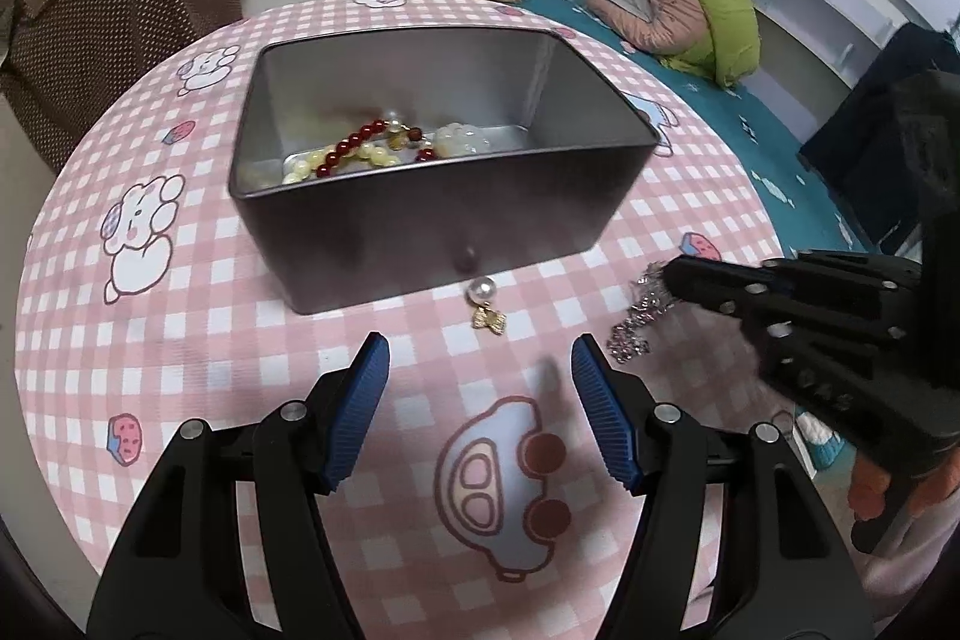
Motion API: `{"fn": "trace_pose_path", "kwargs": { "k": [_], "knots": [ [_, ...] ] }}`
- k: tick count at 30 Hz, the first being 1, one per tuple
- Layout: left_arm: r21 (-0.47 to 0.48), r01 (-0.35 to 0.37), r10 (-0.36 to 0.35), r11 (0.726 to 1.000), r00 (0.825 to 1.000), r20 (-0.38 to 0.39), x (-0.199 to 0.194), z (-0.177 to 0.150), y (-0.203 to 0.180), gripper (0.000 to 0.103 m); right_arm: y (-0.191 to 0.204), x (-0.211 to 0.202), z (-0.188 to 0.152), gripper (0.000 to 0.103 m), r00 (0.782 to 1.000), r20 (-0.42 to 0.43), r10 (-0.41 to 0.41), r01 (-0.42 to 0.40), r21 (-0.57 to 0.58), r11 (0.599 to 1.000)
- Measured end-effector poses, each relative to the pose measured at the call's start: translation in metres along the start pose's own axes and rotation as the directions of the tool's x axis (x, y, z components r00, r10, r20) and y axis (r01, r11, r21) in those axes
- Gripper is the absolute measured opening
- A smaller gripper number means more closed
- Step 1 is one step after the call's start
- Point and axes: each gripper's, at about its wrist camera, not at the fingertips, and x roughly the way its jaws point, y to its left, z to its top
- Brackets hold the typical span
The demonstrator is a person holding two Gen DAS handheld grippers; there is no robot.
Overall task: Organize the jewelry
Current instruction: 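Grasp the pearl earring with the left tool while the right lifts the silver chain, then carry the pearl earring over the grey box with the left tool while the right carries the chain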
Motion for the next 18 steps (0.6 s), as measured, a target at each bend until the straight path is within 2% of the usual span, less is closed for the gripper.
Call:
{"fn": "trace_pose_path", "kwargs": {
  "k": [3, 5, 6, 7, 9, 11, 13, 18],
  "knots": [
    [-0.028, -0.001, 0.001, 1.000, 1.000, -0.001, 0.002, 0.002, 0.005, 0.063, -0.005, -0.013, 0.006, 0.002, 0.999, 0.037, -0.004, 0.004, 0.009, 1.000],
    [-0.054, 0.005, -0.005, 0.999, 1.000, 0.000, 0.005, 0.004, 0.008, 0.054, -0.007, -0.020, 0.008, 0.001, 0.998, 0.061, -0.009, 0.008, 0.015, 1.000],
    [-0.062, 0.016, -0.016, 0.998, 1.000, 0.003, 0.005, 0.004, 0.009, 0.054, -0.008, -0.024, 0.010, 0.001, 0.997, 0.073, -0.005, 0.004, 0.019, 1.000],
    [-0.062, 0.033, -0.033, 0.997, 0.999, 0.009, 0.006, 0.006, 0.008, 0.049, -0.009, -0.025, 0.011, 0.001, 0.997, 0.079, -0.005, 0.003, 0.022, 1.000],
    [-0.058, 0.024, -0.023, 0.998, 1.000, 0.015, 0.008, 0.008, 0.006, 0.038, -0.009, -0.028, 0.014, 0.001, 0.996, 0.092, -0.012, 0.010, 0.025, 1.000],
    [-0.049, -0.001, 0.002, 0.999, 1.000, 0.019, 0.011, 0.009, 0.004, 0.019, -0.011, -0.029, 0.017, 0.001, 0.995, 0.101, -0.005, 0.002, 0.029, 1.000],
    [-0.037, -0.006, 0.006, 0.999, 1.000, 0.017, 0.012, 0.010, 0.003, 0.008, -0.012, -0.029, 0.019, 0.001, 0.994, 0.105, -0.009, 0.006, 0.030, 1.000],
    [-0.026, 0.004, -0.004, 1.000, 1.000, 0.013, 0.011, 0.009, 0.001, 0.006, -0.014, -0.027, 0.017, 0.001, 0.995, 0.103, -0.002, -0.002, 0.038, 0.999]
  ]
}}
